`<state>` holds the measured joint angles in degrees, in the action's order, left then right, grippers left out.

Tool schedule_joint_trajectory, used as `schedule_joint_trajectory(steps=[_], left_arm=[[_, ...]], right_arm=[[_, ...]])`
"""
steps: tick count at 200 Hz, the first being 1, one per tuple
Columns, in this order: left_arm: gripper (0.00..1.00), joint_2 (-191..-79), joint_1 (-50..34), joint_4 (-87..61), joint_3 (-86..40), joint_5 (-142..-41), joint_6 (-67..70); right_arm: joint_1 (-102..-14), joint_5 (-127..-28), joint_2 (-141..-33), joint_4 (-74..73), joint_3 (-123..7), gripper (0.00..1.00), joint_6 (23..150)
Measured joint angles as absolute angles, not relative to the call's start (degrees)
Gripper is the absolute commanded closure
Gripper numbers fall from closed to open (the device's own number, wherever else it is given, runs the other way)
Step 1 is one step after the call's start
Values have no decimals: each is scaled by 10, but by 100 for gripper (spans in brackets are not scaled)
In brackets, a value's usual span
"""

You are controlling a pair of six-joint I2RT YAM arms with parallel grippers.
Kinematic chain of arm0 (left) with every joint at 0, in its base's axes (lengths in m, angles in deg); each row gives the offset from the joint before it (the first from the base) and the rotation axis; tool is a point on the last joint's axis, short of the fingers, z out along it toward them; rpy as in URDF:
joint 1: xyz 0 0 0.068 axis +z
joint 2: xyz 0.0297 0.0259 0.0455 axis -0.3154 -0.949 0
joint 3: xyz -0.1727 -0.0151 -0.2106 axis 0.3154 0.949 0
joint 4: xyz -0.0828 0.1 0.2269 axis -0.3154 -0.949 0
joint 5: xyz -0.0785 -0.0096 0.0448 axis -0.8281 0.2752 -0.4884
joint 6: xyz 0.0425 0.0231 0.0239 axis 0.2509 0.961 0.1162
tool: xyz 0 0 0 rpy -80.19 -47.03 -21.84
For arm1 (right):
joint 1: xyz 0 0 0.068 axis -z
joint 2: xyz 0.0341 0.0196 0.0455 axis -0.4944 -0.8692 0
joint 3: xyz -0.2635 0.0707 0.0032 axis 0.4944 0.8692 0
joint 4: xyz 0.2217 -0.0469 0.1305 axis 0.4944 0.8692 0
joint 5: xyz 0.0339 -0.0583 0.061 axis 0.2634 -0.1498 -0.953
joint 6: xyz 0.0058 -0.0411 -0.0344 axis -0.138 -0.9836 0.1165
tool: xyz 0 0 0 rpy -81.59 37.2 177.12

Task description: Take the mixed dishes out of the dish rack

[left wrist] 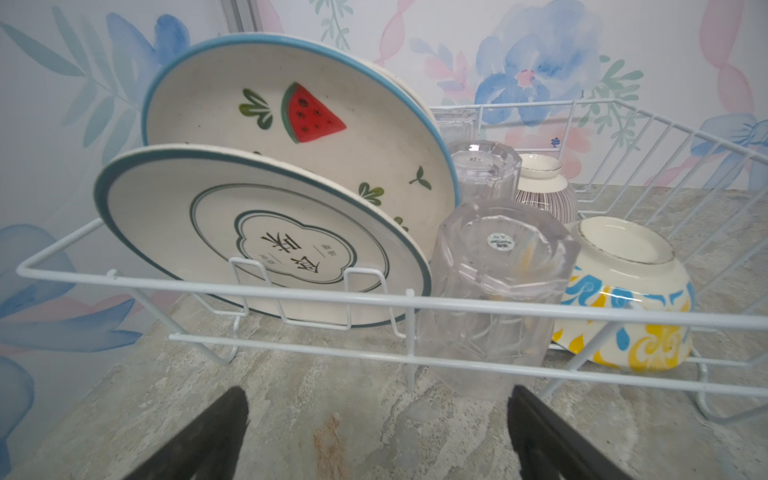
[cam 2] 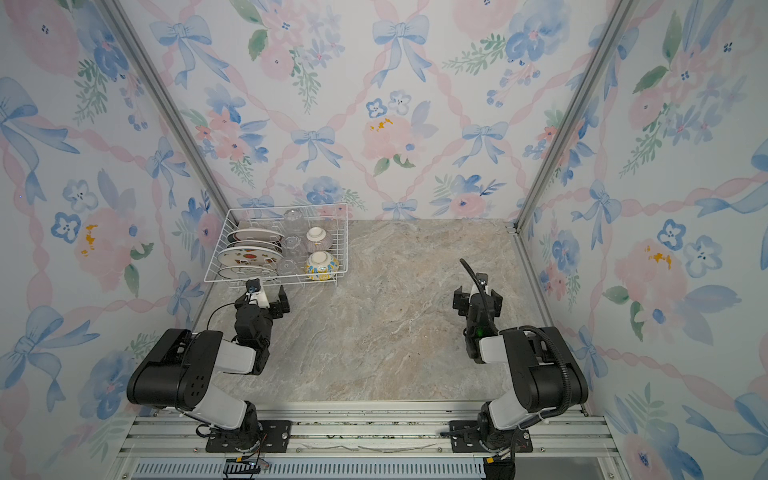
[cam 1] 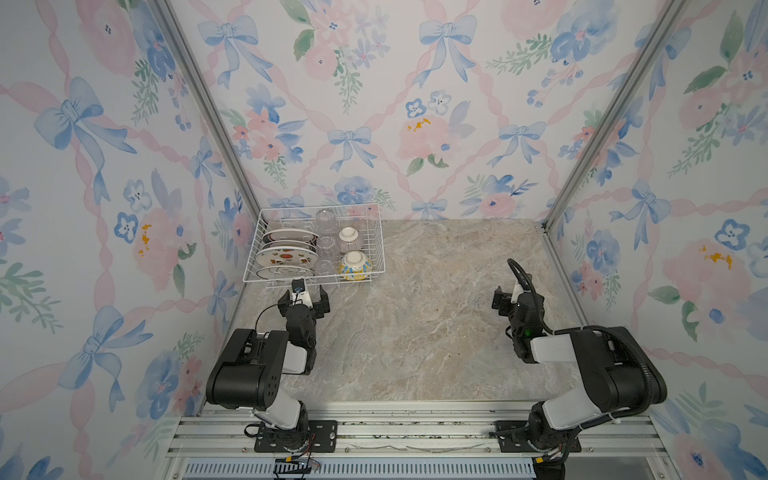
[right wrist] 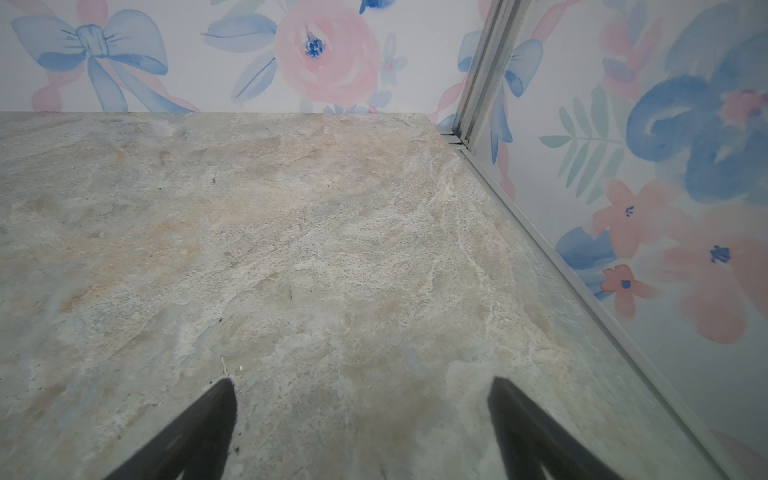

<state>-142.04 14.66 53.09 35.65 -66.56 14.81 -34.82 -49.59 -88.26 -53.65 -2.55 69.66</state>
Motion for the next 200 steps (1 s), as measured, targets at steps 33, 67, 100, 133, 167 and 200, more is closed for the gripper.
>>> schedule_joint_trajectory(steps=[33,67,100,133,167,200], left_arm=[[2,-1420,147,531,356,-670,148],[2,-1420,147,531,356,-674,148],[2,-1416,138,529,358,-655,153],[2,-1291,77,445,361,-553,153],[2,-1122,31,332,356,-466,99],[2,-1024,-22,172,335,-410,21]], right_arm=[[-337,-536,-883,-531,-28,3,697],[-334,-555,-883,-528,-30,3,697],[-334,-555,-881,-525,-30,3,698],[-333,-539,-785,-410,-42,3,711],[-343,-536,-662,-210,-172,3,761],[-430,-545,-666,-9,-355,3,814]])
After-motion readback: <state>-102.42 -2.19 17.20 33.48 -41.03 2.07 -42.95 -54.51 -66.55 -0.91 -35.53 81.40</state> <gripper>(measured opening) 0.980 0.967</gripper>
